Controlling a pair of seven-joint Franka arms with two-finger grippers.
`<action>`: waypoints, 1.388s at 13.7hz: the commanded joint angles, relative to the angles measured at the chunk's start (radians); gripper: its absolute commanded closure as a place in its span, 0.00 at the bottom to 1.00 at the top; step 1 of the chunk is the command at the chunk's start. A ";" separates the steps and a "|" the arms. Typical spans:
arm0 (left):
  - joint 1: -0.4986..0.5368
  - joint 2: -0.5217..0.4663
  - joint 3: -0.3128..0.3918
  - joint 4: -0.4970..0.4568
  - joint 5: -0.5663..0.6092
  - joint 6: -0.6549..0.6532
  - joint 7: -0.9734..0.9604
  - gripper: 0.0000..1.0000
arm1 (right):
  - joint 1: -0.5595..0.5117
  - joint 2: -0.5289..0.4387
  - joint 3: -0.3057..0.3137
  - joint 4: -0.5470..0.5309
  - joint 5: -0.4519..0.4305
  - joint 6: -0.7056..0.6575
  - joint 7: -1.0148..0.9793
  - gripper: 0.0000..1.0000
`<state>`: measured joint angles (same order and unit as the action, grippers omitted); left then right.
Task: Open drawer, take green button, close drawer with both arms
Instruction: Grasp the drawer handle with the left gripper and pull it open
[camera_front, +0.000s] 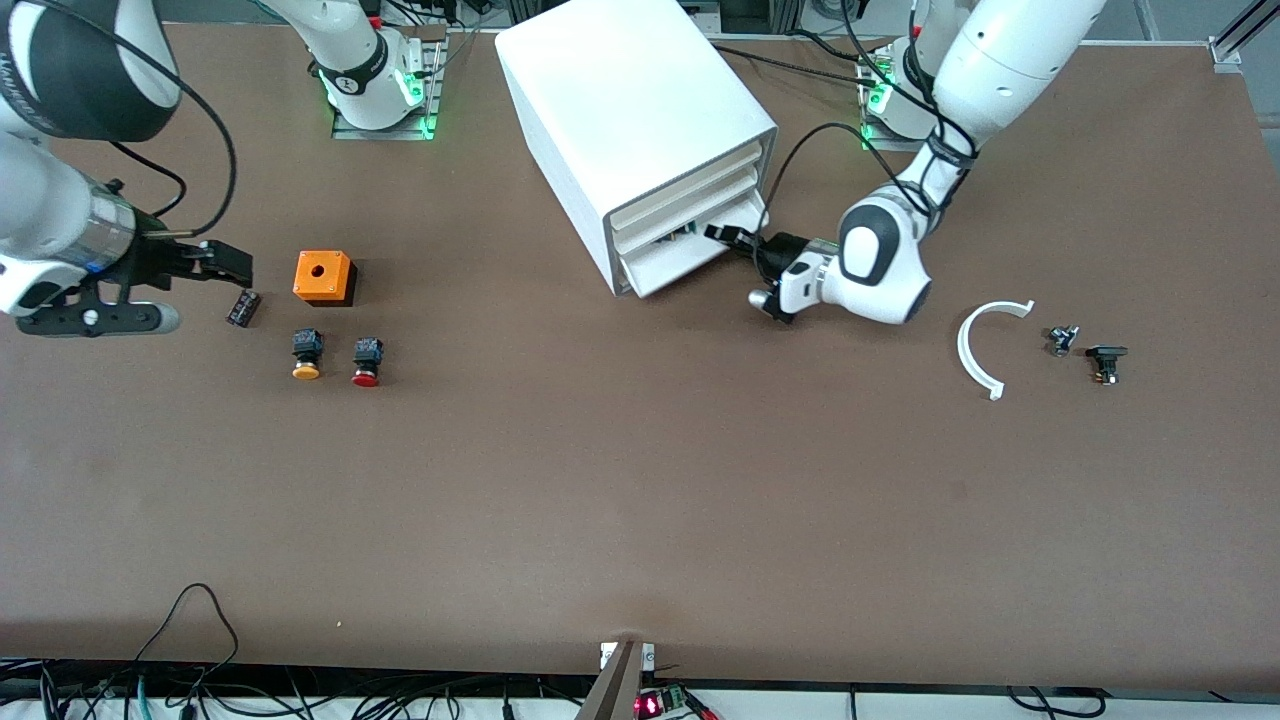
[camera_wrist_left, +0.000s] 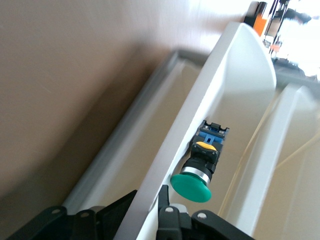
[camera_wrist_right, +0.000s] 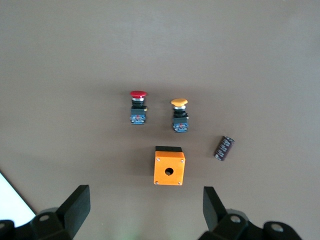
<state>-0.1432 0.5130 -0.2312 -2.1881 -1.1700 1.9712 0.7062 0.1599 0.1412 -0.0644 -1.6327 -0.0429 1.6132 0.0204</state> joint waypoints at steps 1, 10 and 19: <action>0.065 -0.021 0.058 0.057 0.079 0.026 -0.004 1.00 | 0.042 0.043 -0.005 0.030 0.018 0.063 0.007 0.00; 0.108 -0.068 0.090 0.106 0.108 0.028 -0.010 0.00 | 0.251 0.216 0.063 0.176 0.121 0.214 -0.128 0.00; 0.237 -0.402 0.160 0.136 0.444 0.223 -0.013 0.00 | 0.564 0.515 0.176 0.531 0.017 0.200 -0.438 0.00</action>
<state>0.0918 0.2082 -0.1075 -2.0221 -0.8173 2.2292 0.7080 0.7052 0.6111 0.1131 -1.1834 -0.0094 1.8393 -0.3352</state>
